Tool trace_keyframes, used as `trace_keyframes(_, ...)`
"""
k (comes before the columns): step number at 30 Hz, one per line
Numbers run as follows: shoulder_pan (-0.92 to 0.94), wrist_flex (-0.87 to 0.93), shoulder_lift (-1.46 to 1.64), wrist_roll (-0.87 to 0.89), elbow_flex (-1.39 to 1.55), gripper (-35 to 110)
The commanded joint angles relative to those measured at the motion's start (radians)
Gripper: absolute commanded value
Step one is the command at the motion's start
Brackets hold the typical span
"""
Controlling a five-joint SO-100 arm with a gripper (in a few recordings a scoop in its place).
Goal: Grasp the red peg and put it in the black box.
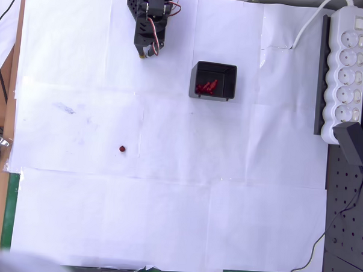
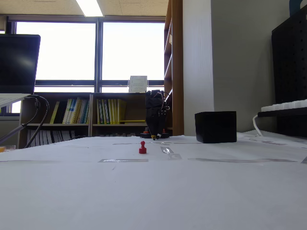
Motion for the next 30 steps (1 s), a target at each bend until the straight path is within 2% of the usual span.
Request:
trace_keyframes(1, -0.057, 0.098, -0.106, 0.092, -0.08, 0)
trace_keyframes(13, -0.06, 0.087, -0.106, 0.074, -0.08, 0)
trace_keyframes(17, -0.075, -0.054, -0.103, 0.103, -0.078, 0)
trace_keyframes(22, -0.094, -0.38, -0.018, 0.103, -0.028, 0)
trace_keyframes(30, -0.075, -0.403, 0.27, 0.103, 0.304, 0)
